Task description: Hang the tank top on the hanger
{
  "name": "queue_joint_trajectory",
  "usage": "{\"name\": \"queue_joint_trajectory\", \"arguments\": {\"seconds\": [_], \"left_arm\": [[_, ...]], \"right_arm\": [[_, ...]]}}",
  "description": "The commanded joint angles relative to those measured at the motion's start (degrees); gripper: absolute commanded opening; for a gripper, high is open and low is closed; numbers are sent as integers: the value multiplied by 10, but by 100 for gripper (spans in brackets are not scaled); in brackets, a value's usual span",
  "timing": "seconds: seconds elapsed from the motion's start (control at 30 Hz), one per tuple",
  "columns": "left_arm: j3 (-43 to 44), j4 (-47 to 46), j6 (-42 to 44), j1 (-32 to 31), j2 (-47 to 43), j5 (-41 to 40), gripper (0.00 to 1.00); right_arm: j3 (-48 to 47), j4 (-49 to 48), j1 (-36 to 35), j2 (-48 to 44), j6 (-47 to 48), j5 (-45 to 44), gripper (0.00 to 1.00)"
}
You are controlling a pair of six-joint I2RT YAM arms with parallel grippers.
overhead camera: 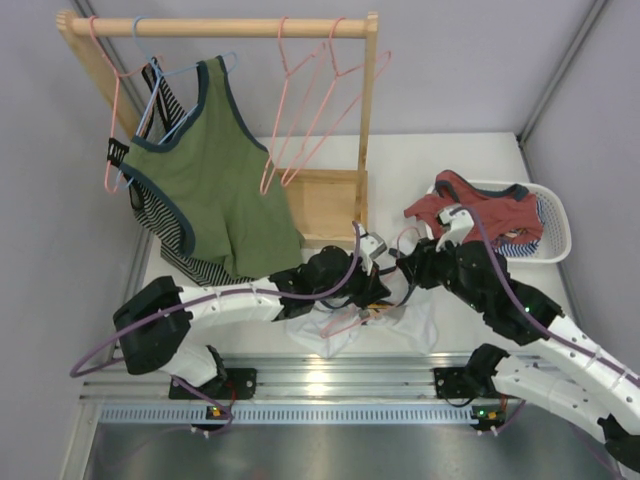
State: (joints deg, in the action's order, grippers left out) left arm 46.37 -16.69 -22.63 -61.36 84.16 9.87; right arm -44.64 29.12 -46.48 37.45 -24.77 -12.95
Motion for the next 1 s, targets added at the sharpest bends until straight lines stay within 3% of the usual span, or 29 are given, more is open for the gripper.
{"name": "queue_joint_trajectory", "arguments": {"seconds": [0.0, 0.33, 0.53, 0.63, 0.77, 0.8, 0.83, 0.97], "left_arm": [[32, -47, -1, 0, 2, 15, 0], [43, -35, 0, 1, 5, 28, 0], [44, -35, 0, 0, 7, 31, 0], [46, -34, -1, 0, 10, 32, 0], [48, -34, -4, 0, 11, 31, 0], [49, -29, -5, 0, 9, 30, 0], [49, -25, -7, 0, 8, 21, 0], [46, -3, -13, 0, -14, -19, 19]], "right_arm": [[-8, -51, -12, 20, 35, 7, 44], [10, -83, -13, 56, 57, -27, 45], [26, -115, -14, 67, 58, -27, 41], [31, -123, -13, 69, 56, -37, 33], [32, -128, -14, 74, 53, -45, 13], [32, -128, -14, 74, 53, -48, 2], [32, -127, -14, 76, 52, -52, 0], [36, -123, -15, 75, 47, -68, 0]]}}
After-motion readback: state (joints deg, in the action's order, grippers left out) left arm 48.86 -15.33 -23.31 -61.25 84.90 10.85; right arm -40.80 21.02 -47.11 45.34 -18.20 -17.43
